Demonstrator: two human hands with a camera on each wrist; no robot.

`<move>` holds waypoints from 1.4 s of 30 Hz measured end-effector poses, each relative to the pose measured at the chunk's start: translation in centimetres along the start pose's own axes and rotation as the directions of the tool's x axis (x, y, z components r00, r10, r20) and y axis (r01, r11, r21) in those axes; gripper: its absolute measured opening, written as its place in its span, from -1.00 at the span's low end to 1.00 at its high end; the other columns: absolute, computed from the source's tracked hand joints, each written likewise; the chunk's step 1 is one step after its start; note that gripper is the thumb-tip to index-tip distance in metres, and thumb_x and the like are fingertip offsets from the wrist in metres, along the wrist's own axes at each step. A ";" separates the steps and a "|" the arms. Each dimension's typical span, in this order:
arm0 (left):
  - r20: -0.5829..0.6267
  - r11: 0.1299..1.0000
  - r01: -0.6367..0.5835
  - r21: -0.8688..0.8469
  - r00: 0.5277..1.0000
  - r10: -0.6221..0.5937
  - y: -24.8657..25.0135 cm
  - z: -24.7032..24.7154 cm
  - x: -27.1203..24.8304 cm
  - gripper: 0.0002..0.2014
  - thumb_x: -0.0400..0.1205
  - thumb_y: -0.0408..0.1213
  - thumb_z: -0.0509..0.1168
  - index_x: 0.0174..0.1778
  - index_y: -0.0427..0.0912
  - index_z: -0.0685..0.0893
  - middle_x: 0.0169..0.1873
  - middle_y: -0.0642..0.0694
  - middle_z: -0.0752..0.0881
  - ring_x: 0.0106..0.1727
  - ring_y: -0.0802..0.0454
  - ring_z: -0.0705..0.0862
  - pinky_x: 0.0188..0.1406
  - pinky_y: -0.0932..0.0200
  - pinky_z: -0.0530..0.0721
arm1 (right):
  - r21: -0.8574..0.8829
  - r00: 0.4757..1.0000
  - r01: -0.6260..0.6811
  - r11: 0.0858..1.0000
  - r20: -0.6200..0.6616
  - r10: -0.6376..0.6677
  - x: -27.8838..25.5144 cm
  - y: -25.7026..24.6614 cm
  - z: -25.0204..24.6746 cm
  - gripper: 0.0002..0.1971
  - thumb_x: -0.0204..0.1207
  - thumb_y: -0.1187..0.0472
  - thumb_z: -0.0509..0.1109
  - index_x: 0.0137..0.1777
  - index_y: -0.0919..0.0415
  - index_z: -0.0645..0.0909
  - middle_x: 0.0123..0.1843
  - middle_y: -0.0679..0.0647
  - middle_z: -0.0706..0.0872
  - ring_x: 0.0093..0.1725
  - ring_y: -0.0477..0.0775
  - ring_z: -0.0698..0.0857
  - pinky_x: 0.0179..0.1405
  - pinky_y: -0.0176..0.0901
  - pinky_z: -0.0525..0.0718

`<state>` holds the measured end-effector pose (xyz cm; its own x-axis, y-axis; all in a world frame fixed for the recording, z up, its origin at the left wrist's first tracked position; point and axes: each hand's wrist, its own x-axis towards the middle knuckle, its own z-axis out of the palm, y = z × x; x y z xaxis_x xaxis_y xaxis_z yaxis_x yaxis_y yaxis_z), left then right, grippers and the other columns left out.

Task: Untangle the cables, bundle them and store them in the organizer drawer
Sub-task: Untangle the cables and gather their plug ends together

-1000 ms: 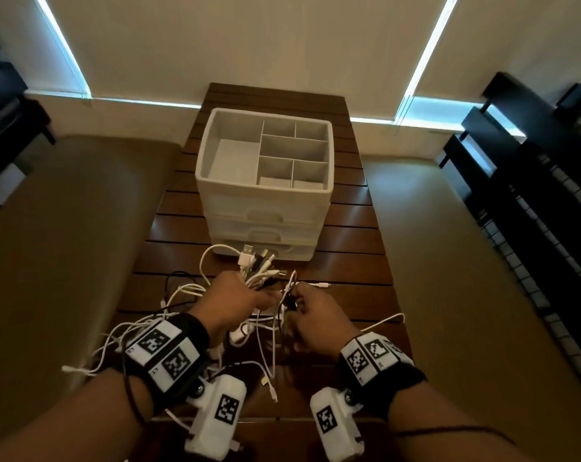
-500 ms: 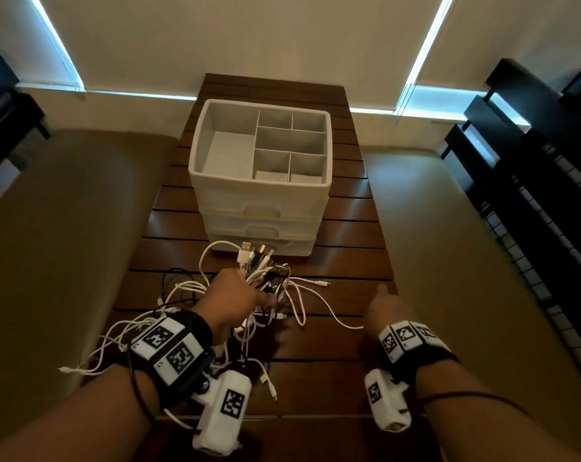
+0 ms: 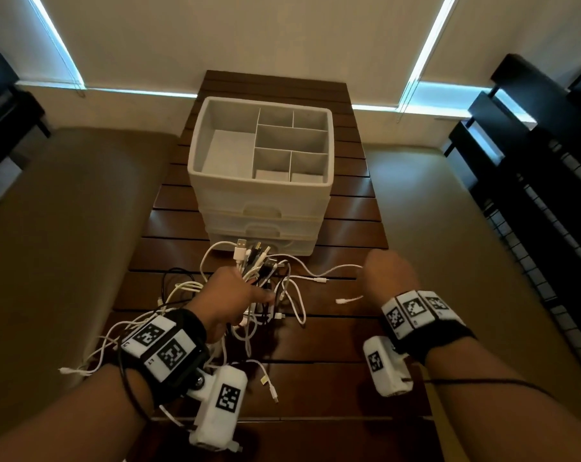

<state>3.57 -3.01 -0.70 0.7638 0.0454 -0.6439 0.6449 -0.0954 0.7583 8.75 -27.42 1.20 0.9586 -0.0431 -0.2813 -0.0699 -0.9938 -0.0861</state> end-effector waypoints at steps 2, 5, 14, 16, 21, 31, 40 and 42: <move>-0.008 1.000 0.000 -0.020 1.000 0.000 0.3 -0.3 -0.2 -0.55 0.39 -0.38 0.58 0.12 -0.40 0.58 -0.26 -0.23 0.56 -0.42 -0.08 0.44 -0.51 0.10 0.42 | 0.016 0.993 0.111 0.994 0.033 -0.112 -0.5 -2.3 0.2 -0.81 0.58 0.16 0.32 -0.25 0.20 0.55 -0.13 0.15 0.71 -0.09 0.22 0.72 -0.25 -0.12 0.54; 0.001 0.999 -0.005 -0.052 1.000 0.005 0.7 -1.0 -1.0 -0.47 0.30 -0.32 0.63 0.14 -0.36 0.63 -0.21 -0.26 0.73 -0.38 -0.07 0.58 -0.47 0.12 0.46 | 0.207 0.938 0.213 0.955 0.230 -0.259 -1.5 -5.1 1.9 -0.81 0.60 0.16 0.31 -0.07 0.26 0.71 -0.11 0.17 0.78 -0.11 0.16 0.77 -0.19 -0.12 0.71; 0.061 0.987 -0.063 -0.149 0.995 0.073 1.2 -2.6 -2.8 -0.65 0.34 -0.42 0.56 0.04 -0.40 0.76 -0.04 -0.41 0.80 -0.06 -0.35 0.75 0.02 -0.22 0.60 | 0.720 0.855 0.153 0.676 0.247 -0.456 -4.6 -8.7 2.2 -0.72 0.31 -0.06 0.58 -0.09 0.05 0.66 -0.17 0.04 0.75 -0.21 0.10 0.75 -0.20 -0.03 0.75; 0.061 0.986 -0.082 -0.147 0.994 0.092 1.2 -2.7 -2.9 -0.80 0.43 -0.46 0.52 -0.04 -0.36 0.77 -0.13 -0.37 0.82 -0.14 -0.28 0.75 -0.07 -0.13 0.60 | 0.728 0.838 0.165 0.665 0.252 -0.484 -5.2 -9.7 2.2 -0.73 0.41 -0.07 0.52 -0.07 0.12 0.69 -0.13 0.11 0.80 -0.14 0.16 0.79 -0.13 0.04 0.76; -0.012 0.980 -0.199 0.008 0.980 0.199 1.9 -3.5 -3.2 -0.80 0.46 -0.43 0.53 -0.03 -0.26 0.77 -0.18 -0.17 0.84 -0.12 -0.10 0.82 -0.19 0.07 0.74 | 0.871 0.869 -0.075 0.485 0.296 -0.397 -5.1 -9.9 2.9 -0.80 0.53 0.26 0.42 -0.33 0.13 0.63 -0.35 0.21 0.76 -0.31 0.29 0.74 -0.40 -0.05 0.61; -0.149 0.962 -0.220 -0.159 0.969 0.197 3.3 -5.4 -4.4 -0.73 0.55 -0.02 0.45 -0.30 -0.14 0.67 -0.52 -0.05 0.62 -0.55 0.10 0.50 -0.56 0.23 0.42 | 0.966 0.898 0.041 0.257 0.077 -0.433 -6.4 -10.6 0.6 -0.91 0.60 0.40 0.33 -0.13 0.40 0.61 -0.27 0.26 0.75 -0.51 -0.01 0.70 -0.64 -0.26 0.56; 0.081 0.951 -0.193 -0.241 0.973 0.218 3.4 -4.1 -4.8 -0.47 0.19 -0.06 0.69 -0.04 -0.32 0.79 -0.19 -0.35 0.74 -0.21 -0.22 0.68 -0.15 -0.12 0.44 | 0.919 0.919 0.210 0.334 -0.070 -0.387 -6.1 -13.0 0.2 -0.96 0.48 0.39 0.45 -0.17 0.37 0.67 -0.33 0.33 0.76 -0.59 0.02 0.64 -0.57 -0.16 0.61; 0.051 0.943 -0.184 -0.279 0.977 0.206 3.5 -3.7 -4.8 -0.38 0.16 -0.07 0.67 0.00 -0.43 0.75 -0.18 -0.38 0.69 -0.18 -0.24 0.60 -0.16 -0.12 0.43 | 0.914 0.932 0.232 0.332 -0.111 -0.344 -6.0 -13.5 0.3 -0.91 0.41 0.34 0.53 -0.24 0.32 0.67 -0.32 0.34 0.76 -0.56 0.00 0.63 -0.54 -0.18 0.59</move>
<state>2.24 0.12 5.38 0.8777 -0.0263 -0.4785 0.4751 0.1790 0.8615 3.82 -13.73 3.77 0.9485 0.2905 -0.1264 -0.0533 -0.2468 -0.9676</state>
